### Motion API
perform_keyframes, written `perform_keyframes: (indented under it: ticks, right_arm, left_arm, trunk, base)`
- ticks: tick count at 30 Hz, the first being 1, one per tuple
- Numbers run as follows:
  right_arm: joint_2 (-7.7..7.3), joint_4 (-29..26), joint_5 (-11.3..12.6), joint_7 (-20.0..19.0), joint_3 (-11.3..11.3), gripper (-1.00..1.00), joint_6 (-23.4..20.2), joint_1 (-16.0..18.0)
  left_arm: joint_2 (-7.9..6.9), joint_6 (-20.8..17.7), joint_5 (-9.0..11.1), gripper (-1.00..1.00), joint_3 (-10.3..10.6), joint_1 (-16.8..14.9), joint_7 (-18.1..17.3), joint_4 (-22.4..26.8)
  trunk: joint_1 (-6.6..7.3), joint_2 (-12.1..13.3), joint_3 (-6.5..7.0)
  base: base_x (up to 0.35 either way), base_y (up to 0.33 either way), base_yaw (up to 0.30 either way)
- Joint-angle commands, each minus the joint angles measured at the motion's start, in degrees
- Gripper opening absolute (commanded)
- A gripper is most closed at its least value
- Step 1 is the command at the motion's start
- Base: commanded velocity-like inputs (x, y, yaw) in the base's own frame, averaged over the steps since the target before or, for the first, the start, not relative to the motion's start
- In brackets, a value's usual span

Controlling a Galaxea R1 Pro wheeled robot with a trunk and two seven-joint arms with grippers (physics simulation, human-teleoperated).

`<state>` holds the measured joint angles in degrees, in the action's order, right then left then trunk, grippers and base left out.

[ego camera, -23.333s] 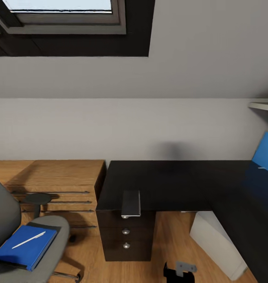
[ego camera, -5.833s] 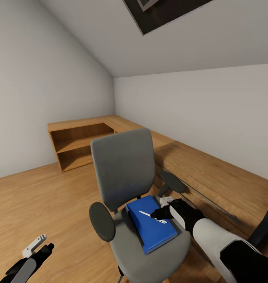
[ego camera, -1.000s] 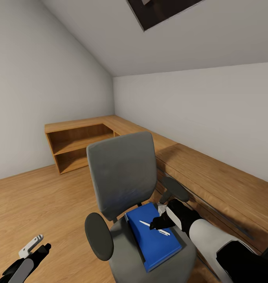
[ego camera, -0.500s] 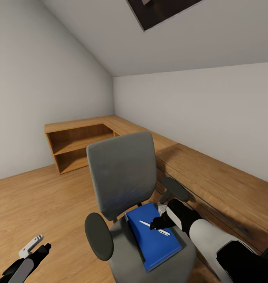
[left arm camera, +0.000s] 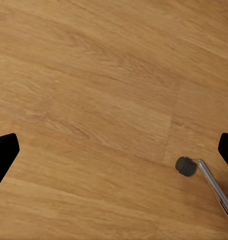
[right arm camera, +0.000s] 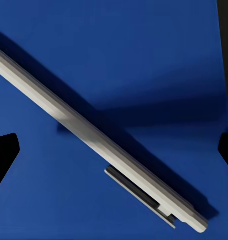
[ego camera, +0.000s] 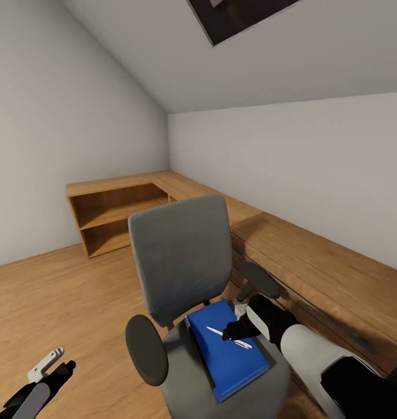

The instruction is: In the bedroom, organize the workspace by keeping the computer under the desk, ensuring the monitor is on the desk, placing the keyboard on the desk next to the monitor, placing the mouse on the desk next to the keyboard, moving the folder from the swivel chair onto the desk next to the mouse, stacking the notebook on top of the folder with the pen on top of the notebook, and positioning the swivel chair next to the desk.

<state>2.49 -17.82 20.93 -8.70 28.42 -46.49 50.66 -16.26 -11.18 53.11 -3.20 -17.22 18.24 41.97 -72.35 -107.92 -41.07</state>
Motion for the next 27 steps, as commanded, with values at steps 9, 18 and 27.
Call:
perform_keyframes:
  ticks: [9,18,27]
  right_arm:
    - [-0.23,0.1,-0.1,-0.2,0.3,1.00,-0.7,0.1]
    - [-0.37,0.1,0.1,-0.3,0.1,1.00,-3.5,0.1]
    - [-0.38,0.0,0.1,-0.3,0.1,1.00,-4.2,0.1]
  left_arm:
    - [0.00,-0.2,0.4,1.00,0.0,0.0,0.3,0.1]
    - [0.00,-0.2,0.5,1.00,0.0,0.0,0.3,0.0]
    - [0.00,-0.2,0.5,1.00,0.0,0.0,0.4,0.0]
  trunk:
    - [0.01,0.0,-0.06]
    - [0.01,0.0,-0.24]
    - [0.01,0.0,-0.75]
  base:
    - [0.000,0.000,0.000]
    - [0.000,0.000,0.000]
    - [0.000,0.000,0.000]
